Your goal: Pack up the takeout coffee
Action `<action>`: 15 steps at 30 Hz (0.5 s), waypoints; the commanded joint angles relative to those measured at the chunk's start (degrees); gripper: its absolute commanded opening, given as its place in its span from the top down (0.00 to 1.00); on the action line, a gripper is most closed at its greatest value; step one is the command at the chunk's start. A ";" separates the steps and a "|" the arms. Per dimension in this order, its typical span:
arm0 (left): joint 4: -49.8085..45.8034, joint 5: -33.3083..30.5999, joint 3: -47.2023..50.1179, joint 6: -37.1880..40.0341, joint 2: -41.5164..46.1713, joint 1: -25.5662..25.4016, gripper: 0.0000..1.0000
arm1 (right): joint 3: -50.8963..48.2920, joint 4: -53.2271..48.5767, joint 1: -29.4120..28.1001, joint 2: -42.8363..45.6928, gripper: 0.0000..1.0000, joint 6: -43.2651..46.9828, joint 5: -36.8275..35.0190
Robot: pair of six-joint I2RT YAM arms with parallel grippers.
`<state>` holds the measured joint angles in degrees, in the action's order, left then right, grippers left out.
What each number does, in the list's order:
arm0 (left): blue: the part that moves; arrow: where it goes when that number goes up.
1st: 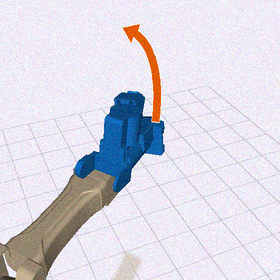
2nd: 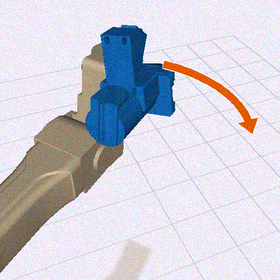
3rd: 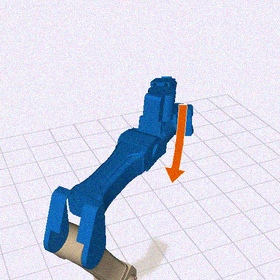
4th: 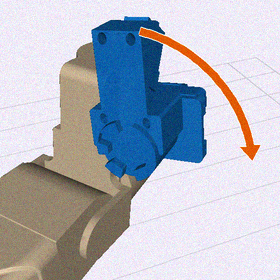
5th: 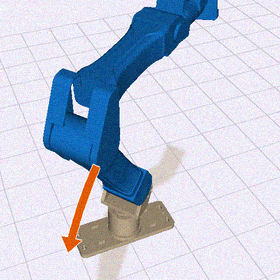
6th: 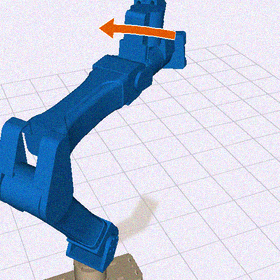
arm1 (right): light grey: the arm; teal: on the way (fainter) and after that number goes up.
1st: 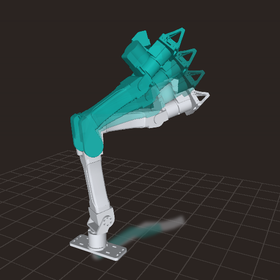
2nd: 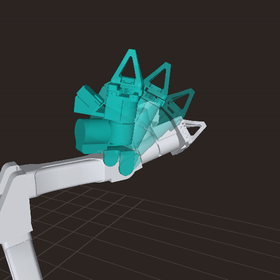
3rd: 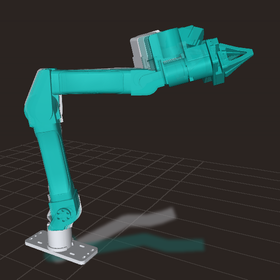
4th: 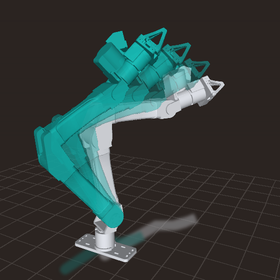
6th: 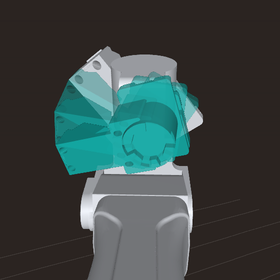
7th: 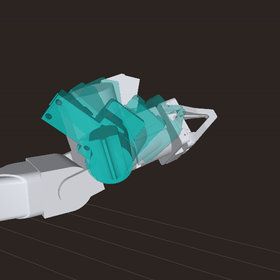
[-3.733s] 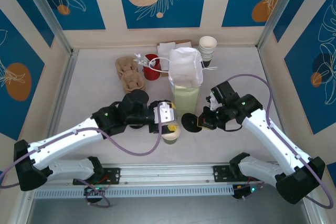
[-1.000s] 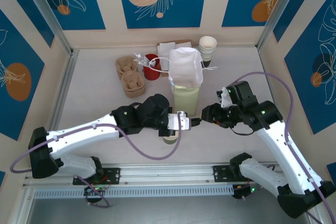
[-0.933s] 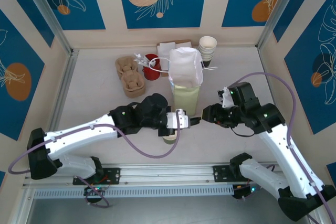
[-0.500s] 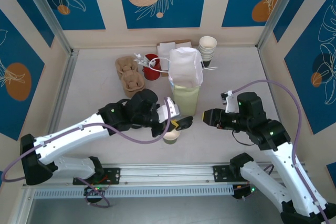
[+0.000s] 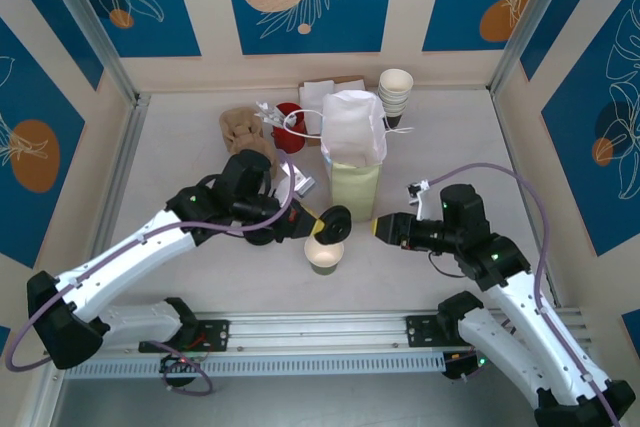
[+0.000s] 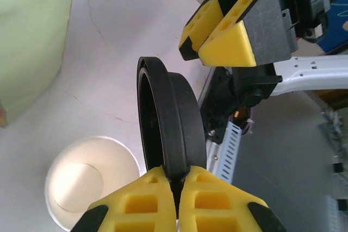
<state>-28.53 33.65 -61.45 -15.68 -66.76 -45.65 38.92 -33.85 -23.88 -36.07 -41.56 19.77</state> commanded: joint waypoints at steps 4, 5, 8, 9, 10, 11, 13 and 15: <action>5.31 10.35 5.53 -10.50 0.83 5.01 0.96 | -4.70 7.92 0.15 -0.61 0.56 -5.81 4.46; 6.04 11.30 6.38 -11.44 0.84 5.74 0.96 | -5.15 8.53 0.07 -0.90 0.56 -6.19 4.77; 7.63 13.63 8.29 -13.05 0.84 7.42 0.97 | -6.10 9.68 -0.30 -1.87 0.56 -6.90 5.28; 8.13 14.14 8.72 -13.43 0.82 7.68 0.97 | -6.30 9.97 -0.48 -2.18 0.56 -7.18 5.28; 8.63 14.62 9.26 -13.98 0.84 8.20 0.97 | -6.64 10.49 -0.67 -2.55 0.56 -7.41 5.37; 9.26 15.20 9.80 -14.54 0.84 8.40 0.97 | -6.89 10.93 -0.92 -2.85 0.56 -7.69 5.38; 9.87 16.06 10.87 -15.43 0.71 9.04 0.96 | -7.18 11.41 -1.36 -3.59 0.56 -8.28 4.76; 10.40 16.71 12.11 -16.11 0.67 9.47 0.97 | -7.36 11.65 -1.89 -4.45 0.56 -8.64 4.16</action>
<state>-20.93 46.54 -50.85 -29.58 -66.74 -37.26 32.23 -24.03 -25.06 -39.88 -48.71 23.16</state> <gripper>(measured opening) 0.046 0.443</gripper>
